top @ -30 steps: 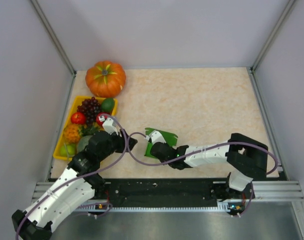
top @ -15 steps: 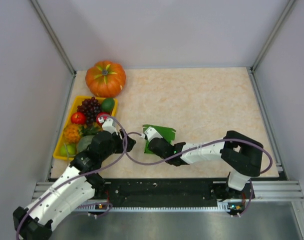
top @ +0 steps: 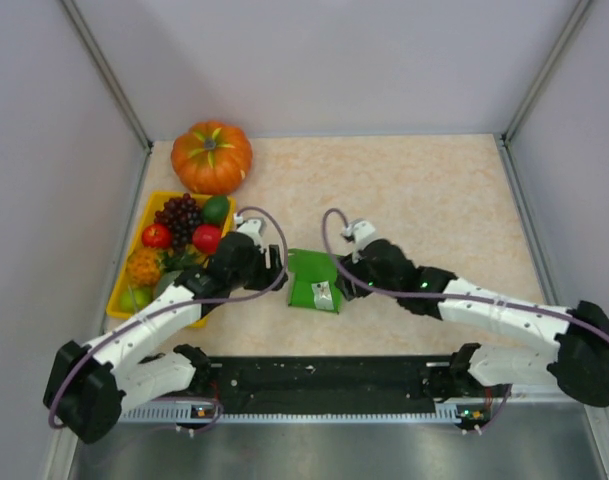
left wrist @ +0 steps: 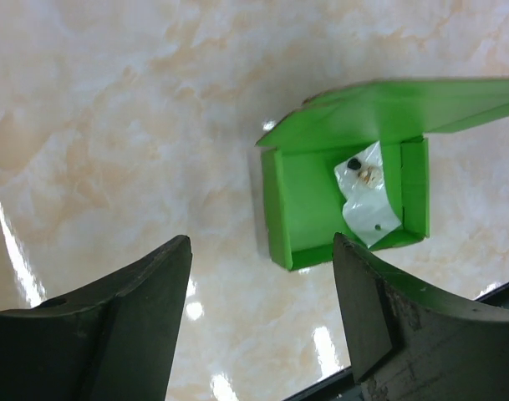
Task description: Fold the paper box
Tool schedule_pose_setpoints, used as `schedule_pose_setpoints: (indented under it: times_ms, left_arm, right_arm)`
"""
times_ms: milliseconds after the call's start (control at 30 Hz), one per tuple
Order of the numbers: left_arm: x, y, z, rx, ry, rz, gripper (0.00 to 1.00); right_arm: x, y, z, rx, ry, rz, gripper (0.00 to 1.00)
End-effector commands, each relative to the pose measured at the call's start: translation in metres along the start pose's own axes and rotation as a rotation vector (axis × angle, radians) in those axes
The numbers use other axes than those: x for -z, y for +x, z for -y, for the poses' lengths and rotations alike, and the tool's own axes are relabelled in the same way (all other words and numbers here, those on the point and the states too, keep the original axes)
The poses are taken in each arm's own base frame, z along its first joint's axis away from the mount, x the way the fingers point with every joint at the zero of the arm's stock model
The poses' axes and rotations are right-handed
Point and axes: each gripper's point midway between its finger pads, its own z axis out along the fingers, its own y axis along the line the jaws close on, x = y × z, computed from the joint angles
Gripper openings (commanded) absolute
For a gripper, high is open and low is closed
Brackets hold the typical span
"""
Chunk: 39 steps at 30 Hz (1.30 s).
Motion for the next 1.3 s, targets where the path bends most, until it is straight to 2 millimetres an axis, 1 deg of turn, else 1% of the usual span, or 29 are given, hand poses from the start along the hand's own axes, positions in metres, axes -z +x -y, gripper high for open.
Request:
schedule_pose_setpoints:
  times_ms: [0, 33, 67, 100, 167, 200, 233, 267, 300, 333, 400, 433, 500, 533, 567, 633, 700, 733, 767, 800, 833, 867, 967, 1067, 1200, 1267]
  left_arm:
    - [-0.008, -0.045, 0.024, -0.192, 0.090, 0.069, 0.74]
    - [-0.015, -0.043, 0.023, -0.215, 0.092, 0.051, 0.75]
    - [-0.018, -0.046, 0.024, -0.222, 0.099, 0.048, 0.75]
    - [-0.020, -0.053, 0.027, -0.229, 0.101, 0.067, 0.75]
    - [-0.031, -0.056, 0.024, -0.258, 0.100, 0.076, 0.75]
    - [-0.034, -0.061, 0.027, -0.265, 0.125, 0.097, 0.73]
    - [-0.040, -0.058, 0.025, -0.270, 0.123, 0.087, 0.72]
    - [-0.042, -0.060, 0.024, -0.270, 0.127, 0.087, 0.71]
    - [-0.043, -0.061, 0.029, -0.276, 0.157, 0.088, 0.70]
    - [-0.046, -0.061, 0.028, -0.277, 0.160, 0.086, 0.66]
    - [-0.049, -0.060, 0.029, -0.284, 0.182, 0.086, 0.64]
    - [-0.050, -0.060, 0.029, -0.291, 0.183, 0.093, 0.61]
    - [-0.050, -0.065, 0.028, -0.295, 0.196, 0.126, 0.58]
    - [-0.049, -0.070, 0.032, -0.301, 0.219, 0.156, 0.56]
    - [-0.049, -0.069, 0.029, -0.295, 0.222, 0.157, 0.50]
    - [-0.048, -0.068, 0.034, -0.293, 0.256, 0.155, 0.48]
    - [-0.048, -0.068, 0.037, -0.293, 0.278, 0.155, 0.47]
    - [-0.049, -0.066, 0.038, -0.292, 0.284, 0.147, 0.46]
    - [-0.049, -0.064, 0.040, -0.297, 0.298, 0.137, 0.45]
    - [-0.050, -0.062, 0.040, -0.297, 0.302, 0.128, 0.42]
    - [-0.052, -0.060, 0.041, -0.291, 0.306, 0.112, 0.41]
    - [-0.051, -0.057, 0.043, -0.290, 0.322, 0.101, 0.40]
    - [-0.052, -0.054, 0.042, -0.281, 0.323, 0.093, 0.33]
    - [-0.049, -0.053, 0.042, -0.272, 0.326, 0.107, 0.30]
    - [-0.047, -0.053, 0.040, -0.269, 0.315, 0.117, 0.27]
    - [-0.044, -0.054, 0.041, -0.264, 0.316, 0.123, 0.23]
  right_arm:
    - [0.031, 0.008, 0.016, -0.074, -0.179, -0.022, 0.56]
    - [0.038, 0.003, 0.022, -0.049, -0.174, -0.006, 0.58]
    - [0.040, 0.004, 0.028, -0.047, -0.169, -0.014, 0.58]
    - [0.041, 0.000, 0.038, -0.067, -0.165, -0.003, 0.58]
    - [0.037, -0.001, 0.048, -0.106, -0.174, 0.009, 0.58]
    - [0.036, -0.008, 0.048, -0.122, -0.206, 0.026, 0.57]
    - [0.034, -0.011, 0.053, -0.139, -0.201, 0.032, 0.55]
    - [0.031, -0.012, 0.053, -0.128, -0.208, 0.033, 0.55]
    - [0.027, -0.015, 0.054, -0.111, -0.209, 0.044, 0.54]
    - [0.024, -0.015, 0.055, -0.090, -0.205, 0.044, 0.51]
    - [0.016, -0.017, 0.054, -0.074, -0.226, 0.055, 0.49]
    - [0.014, -0.018, 0.052, -0.070, -0.236, 0.063, 0.47]
    - [0.006, -0.016, 0.051, -0.070, -0.253, 0.060, 0.45]
    - [0.003, -0.019, 0.052, -0.065, -0.251, 0.069, 0.43]
    - [-0.001, -0.017, 0.052, -0.066, -0.248, 0.064, 0.43]
    - [-0.009, -0.012, 0.057, -0.057, -0.227, 0.045, 0.42]
    - [-0.012, -0.015, 0.059, -0.051, -0.224, 0.045, 0.41]
    - [-0.014, -0.013, 0.059, -0.052, -0.222, 0.036, 0.41]
    - [-0.015, -0.013, 0.060, -0.053, -0.219, 0.035, 0.40]
    - [-0.016, -0.015, 0.059, -0.052, -0.223, 0.036, 0.40]
    - [-0.016, -0.015, 0.058, -0.052, -0.228, 0.037, 0.40]
    - [-0.017, -0.019, 0.057, -0.047, -0.235, 0.055, 0.39]
    - [-0.017, -0.019, 0.055, -0.048, -0.222, 0.064, 0.36]
    - [-0.018, -0.023, 0.049, -0.047, -0.229, 0.097, 0.33]
    - [-0.021, -0.023, 0.054, -0.033, -0.187, 0.102, 0.30]
    - [-0.021, -0.022, 0.054, -0.034, -0.176, 0.097, 0.28]
